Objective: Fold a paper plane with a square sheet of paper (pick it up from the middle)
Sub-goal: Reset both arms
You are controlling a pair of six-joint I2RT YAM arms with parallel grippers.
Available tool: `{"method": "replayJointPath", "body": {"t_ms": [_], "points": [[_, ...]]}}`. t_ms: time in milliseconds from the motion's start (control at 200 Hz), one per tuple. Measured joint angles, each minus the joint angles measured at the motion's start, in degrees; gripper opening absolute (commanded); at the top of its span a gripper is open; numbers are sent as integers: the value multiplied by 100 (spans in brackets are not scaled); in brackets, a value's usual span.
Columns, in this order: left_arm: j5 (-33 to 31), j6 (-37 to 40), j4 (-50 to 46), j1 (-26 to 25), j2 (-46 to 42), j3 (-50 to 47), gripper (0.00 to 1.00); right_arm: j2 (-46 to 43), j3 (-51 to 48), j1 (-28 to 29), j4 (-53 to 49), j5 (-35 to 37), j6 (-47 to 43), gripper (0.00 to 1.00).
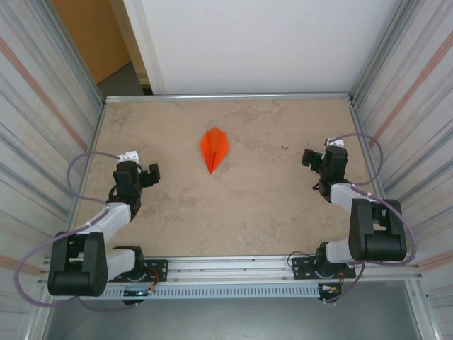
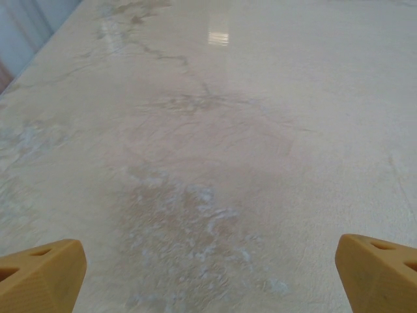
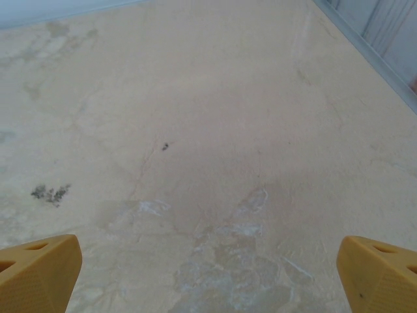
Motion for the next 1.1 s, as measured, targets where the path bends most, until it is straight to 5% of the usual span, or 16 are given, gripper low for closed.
{"method": "replayJointPath", "body": {"t_ms": [170, 521, 1102], "points": [[531, 372, 767, 81, 461, -50, 99, 273, -472, -343, 710, -592, 2, 99], [1307, 492, 2022, 417, 1453, -48, 99, 785, -457, 4, 1314, -994, -280, 99], [1099, 752, 2170, 61, 1849, 173, 99, 800, -457, 2, 1480, -992, -282, 99]]}}
